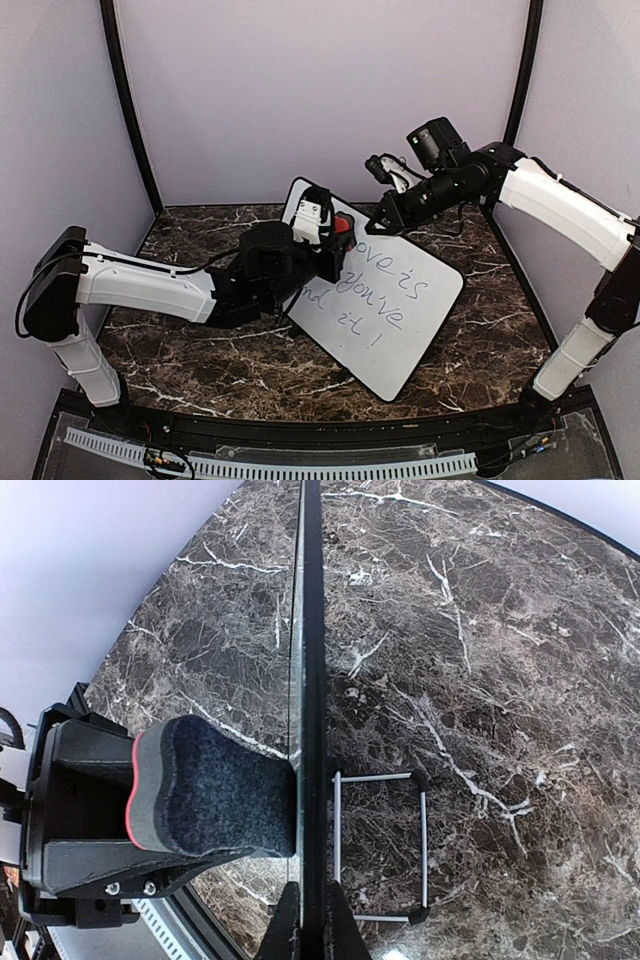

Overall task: Erase the whiteboard
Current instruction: Erase the whiteboard from the whiteboard stand.

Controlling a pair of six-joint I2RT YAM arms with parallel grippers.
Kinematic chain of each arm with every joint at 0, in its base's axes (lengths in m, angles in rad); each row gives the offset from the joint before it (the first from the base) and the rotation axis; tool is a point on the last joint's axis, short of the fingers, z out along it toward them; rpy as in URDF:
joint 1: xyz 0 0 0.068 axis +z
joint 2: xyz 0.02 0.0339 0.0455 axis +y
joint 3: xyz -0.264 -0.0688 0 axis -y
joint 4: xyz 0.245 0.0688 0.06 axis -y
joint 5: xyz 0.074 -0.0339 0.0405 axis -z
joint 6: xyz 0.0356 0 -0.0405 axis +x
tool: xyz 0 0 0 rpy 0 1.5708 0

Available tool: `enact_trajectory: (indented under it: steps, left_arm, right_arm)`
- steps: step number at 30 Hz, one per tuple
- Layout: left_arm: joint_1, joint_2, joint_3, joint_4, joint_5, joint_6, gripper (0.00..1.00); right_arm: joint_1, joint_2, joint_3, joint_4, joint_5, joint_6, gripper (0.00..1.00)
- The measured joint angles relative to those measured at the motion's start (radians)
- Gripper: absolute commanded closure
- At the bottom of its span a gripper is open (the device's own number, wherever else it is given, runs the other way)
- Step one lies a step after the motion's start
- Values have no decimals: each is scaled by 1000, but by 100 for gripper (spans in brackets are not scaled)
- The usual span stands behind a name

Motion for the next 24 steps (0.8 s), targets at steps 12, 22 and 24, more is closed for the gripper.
enact_trajectory:
  steps: [12,22,24]
  left_arm:
    - [2,3,24,0,14,19,95]
    - [-14,3,3,13,38,-2,95]
    - [-26,3,-26,27,38,-11,95]
  right_arm:
    - [2,18,17,3,10,34,100]
    - [13,23,22,5,42,113,100]
    - [13,23,20,6,47,123,100]
